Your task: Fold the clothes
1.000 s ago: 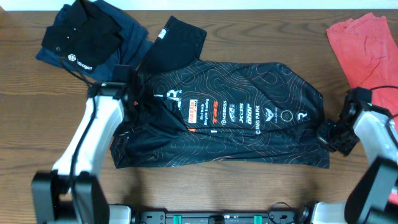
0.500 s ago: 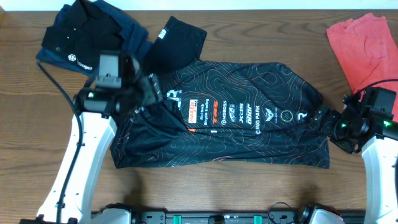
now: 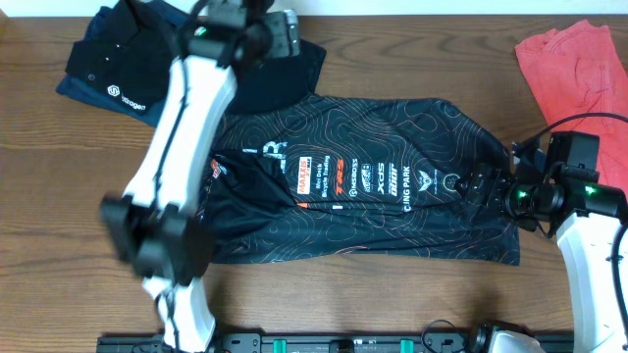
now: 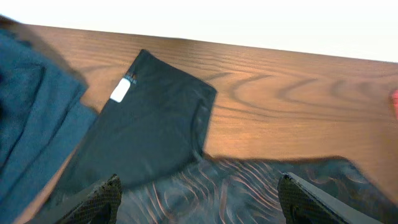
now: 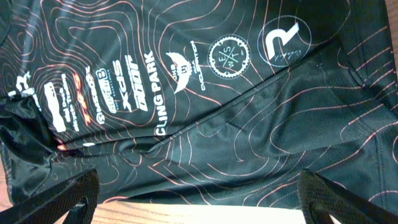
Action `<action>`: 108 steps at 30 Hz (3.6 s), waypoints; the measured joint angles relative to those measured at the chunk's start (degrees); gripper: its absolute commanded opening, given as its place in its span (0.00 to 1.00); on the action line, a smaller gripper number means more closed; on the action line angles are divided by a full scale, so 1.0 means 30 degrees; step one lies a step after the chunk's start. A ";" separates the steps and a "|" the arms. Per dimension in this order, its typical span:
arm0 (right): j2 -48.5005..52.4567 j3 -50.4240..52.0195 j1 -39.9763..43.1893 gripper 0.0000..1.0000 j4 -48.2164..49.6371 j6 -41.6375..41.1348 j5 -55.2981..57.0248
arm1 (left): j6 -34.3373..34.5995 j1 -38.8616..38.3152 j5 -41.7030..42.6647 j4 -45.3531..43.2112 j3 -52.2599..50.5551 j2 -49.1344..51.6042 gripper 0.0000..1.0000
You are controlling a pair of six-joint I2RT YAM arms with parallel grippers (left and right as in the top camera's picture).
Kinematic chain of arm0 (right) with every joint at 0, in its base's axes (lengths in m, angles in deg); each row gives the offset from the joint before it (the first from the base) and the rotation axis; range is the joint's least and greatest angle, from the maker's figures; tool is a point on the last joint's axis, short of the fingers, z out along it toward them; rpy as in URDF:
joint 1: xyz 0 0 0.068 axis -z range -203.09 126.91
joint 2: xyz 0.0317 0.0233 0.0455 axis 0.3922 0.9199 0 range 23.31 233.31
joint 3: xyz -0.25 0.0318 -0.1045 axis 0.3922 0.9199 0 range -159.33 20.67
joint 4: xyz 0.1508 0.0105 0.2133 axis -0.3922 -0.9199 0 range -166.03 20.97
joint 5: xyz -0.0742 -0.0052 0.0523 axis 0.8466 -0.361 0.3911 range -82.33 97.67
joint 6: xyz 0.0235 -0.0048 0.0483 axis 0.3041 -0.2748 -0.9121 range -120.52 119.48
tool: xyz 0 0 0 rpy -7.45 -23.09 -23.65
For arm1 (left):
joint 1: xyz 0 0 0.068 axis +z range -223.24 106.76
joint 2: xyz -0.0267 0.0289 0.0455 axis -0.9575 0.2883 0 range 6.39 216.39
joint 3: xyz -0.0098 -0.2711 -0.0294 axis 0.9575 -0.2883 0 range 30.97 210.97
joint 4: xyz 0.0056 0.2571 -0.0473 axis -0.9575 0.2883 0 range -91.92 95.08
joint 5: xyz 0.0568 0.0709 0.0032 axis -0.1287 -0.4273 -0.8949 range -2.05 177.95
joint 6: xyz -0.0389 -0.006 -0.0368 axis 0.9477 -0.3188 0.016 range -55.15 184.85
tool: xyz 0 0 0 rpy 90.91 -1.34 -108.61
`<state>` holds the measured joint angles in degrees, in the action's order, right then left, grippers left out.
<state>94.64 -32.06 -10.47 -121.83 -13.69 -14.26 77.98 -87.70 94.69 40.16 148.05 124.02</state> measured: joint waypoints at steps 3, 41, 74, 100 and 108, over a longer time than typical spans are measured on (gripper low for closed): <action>0.0000 -0.0007 0.0000 0.99 -0.0226 0.0000 -0.0044 | -0.0729 -0.0095 -0.0109 -0.0736 0.1129 0.2667 0.82; 0.0000 -0.0015 0.0000 0.96 -0.1581 0.0007 0.1909 | -0.4335 -0.1909 -0.3388 -0.7679 0.1530 0.9165 0.81; 0.0000 -0.0015 0.0000 0.83 0.0495 -0.0182 0.3322 | -0.3009 -0.1515 -0.3395 -0.7686 0.1683 1.0258 0.22; 0.8983 -0.2288 0.0036 0.79 1.0149 -0.0867 0.5916 | -0.2805 -0.1341 -0.3402 -0.6586 0.1974 1.0258 0.13; 1.1555 -0.5530 0.0044 0.79 1.0229 -0.0189 0.5566 | -0.2805 -0.1341 -0.3410 -0.6215 0.2098 1.0258 0.13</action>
<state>129.31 -48.65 -10.34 -91.14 -14.26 2.44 69.56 -91.72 84.46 21.52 154.34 154.79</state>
